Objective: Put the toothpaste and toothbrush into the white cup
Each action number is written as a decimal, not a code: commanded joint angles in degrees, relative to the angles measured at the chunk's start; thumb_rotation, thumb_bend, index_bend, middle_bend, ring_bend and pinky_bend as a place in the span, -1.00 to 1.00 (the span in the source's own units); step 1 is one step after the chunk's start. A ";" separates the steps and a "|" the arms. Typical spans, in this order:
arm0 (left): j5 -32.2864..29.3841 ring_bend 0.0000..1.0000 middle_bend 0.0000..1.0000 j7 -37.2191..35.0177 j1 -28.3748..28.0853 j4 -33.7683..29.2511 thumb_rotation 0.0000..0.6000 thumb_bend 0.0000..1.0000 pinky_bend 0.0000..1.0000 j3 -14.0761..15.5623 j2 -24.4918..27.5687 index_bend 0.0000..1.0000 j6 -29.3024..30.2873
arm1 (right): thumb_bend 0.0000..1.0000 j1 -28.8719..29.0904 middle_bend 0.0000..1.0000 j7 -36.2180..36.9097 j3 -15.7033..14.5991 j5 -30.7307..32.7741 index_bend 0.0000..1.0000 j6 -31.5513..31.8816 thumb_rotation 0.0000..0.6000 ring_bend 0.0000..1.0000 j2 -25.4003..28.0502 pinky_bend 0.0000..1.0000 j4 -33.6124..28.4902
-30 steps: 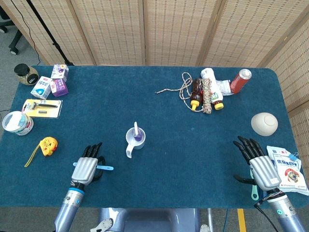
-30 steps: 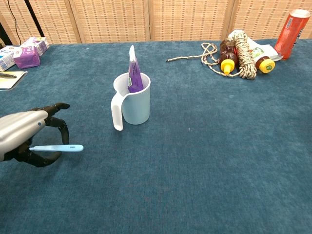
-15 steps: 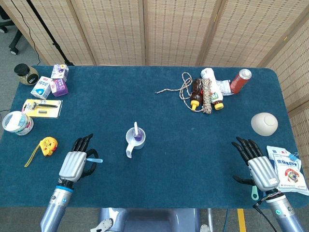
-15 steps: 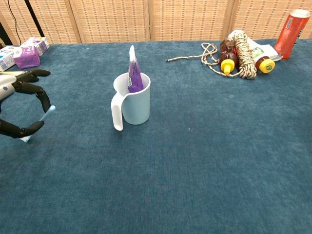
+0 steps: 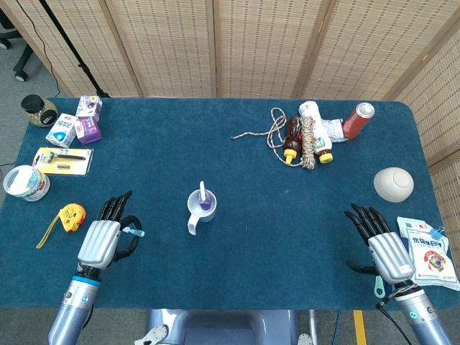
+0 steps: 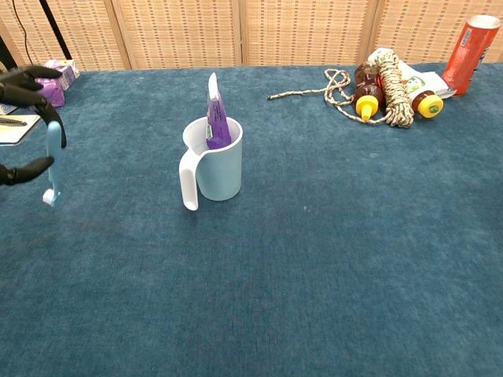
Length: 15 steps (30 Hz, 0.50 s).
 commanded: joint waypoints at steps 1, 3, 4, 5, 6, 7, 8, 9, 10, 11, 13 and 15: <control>1.58 -1.00 -1.00 -2.93 -0.25 -1.44 1.00 -0.21 -1.00 -1.27 1.21 0.11 0.58 | -1.00 0.01 -1.00 0.01 -0.03 -0.04 -1.00 -0.02 1.00 -1.00 0.00 -1.00 -0.02; 2.39 -1.00 -1.00 -5.44 -0.47 -2.17 1.00 -0.21 -1.00 -1.98 1.85 0.11 0.61 | -1.00 0.01 -1.00 0.01 -0.07 -0.08 -1.00 -0.02 1.00 -1.00 0.02 -1.00 -0.06; 2.79 -1.00 -1.00 -7.01 -0.58 -2.58 1.00 -0.21 -1.00 -2.46 2.25 0.11 0.68 | -1.00 0.00 -1.00 -0.01 -0.06 -0.08 -1.00 0.00 1.00 -1.00 0.02 -1.00 -0.09; 3.56 -1.00 -1.00 -9.65 -0.84 -3.47 1.00 -0.21 -1.00 -3.80 2.53 0.11 1.30 | -1.00 -0.02 -1.00 -0.07 -0.04 -0.07 -1.00 0.06 1.00 -1.00 0.03 -1.00 -0.12; 4.10 -1.00 -1.00 -11.49 -1.11 -3.71 1.00 -0.21 -1.00 -4.49 2.76 0.11 1.37 | -1.00 -0.04 -1.00 -0.11 -0.04 -0.06 -1.00 0.08 1.00 -1.00 0.03 -1.00 -0.14; 4.65 -1.00 -1.00 -13.31 -1.40 -3.90 1.00 -0.21 -1.00 -5.04 2.91 0.11 1.33 | -1.00 -0.05 -1.00 -0.14 -0.04 -0.05 -1.00 0.09 1.00 -1.00 0.03 -1.00 -0.16; 5.35 -1.00 -1.00 -15.93 -1.80 -4.06 1.00 -0.21 -1.00 -5.75 2.97 0.11 1.26 | -1.00 -0.05 -1.00 -0.19 -0.03 -0.04 -1.00 0.12 1.00 -1.00 0.04 -1.00 -0.20; 5.86 -1.00 -1.00 -17.79 -2.14 -4.04 1.00 -0.21 -1.00 -6.28 2.91 0.11 1.22 | -1.00 -0.06 -1.00 -0.20 -0.01 -0.02 -1.00 0.13 1.00 -1.00 0.05 -1.00 -0.20; 6.86 -1.00 -1.00 -20.07 -2.75 -3.68 1.00 -0.21 -1.00 -7.10 2.50 0.11 1.31 | -1.00 -0.07 -1.00 -0.20 0.03 0.03 -1.00 0.15 1.00 -1.00 0.04 -1.00 -0.20; 7.78 -1.00 -1.00 -21.46 -3.17 -3.07 1.00 -0.21 -1.00 -7.57 1.95 0.11 1.55 | -1.00 -0.07 -1.00 -0.21 0.05 0.07 -1.00 0.15 1.00 -1.00 0.04 -1.00 -0.20; 9.52 -1.00 -1.00 -23.63 -3.78 -1.69 1.00 -0.21 -1.00 -8.10 0.56 0.11 2.30 | -1.00 -0.05 -1.00 -0.24 0.05 0.12 -1.00 0.07 1.00 -1.00 0.02 -1.00 -0.17; 10.50 -1.00 -1.00 -24.88 -4.27 -1.02 1.00 -0.21 -1.00 -8.29 -0.70 0.11 2.71 | -1.00 -0.03 -1.00 -0.31 0.05 0.19 -1.00 -0.06 1.00 -1.00 -0.01 -1.00 -0.15</control>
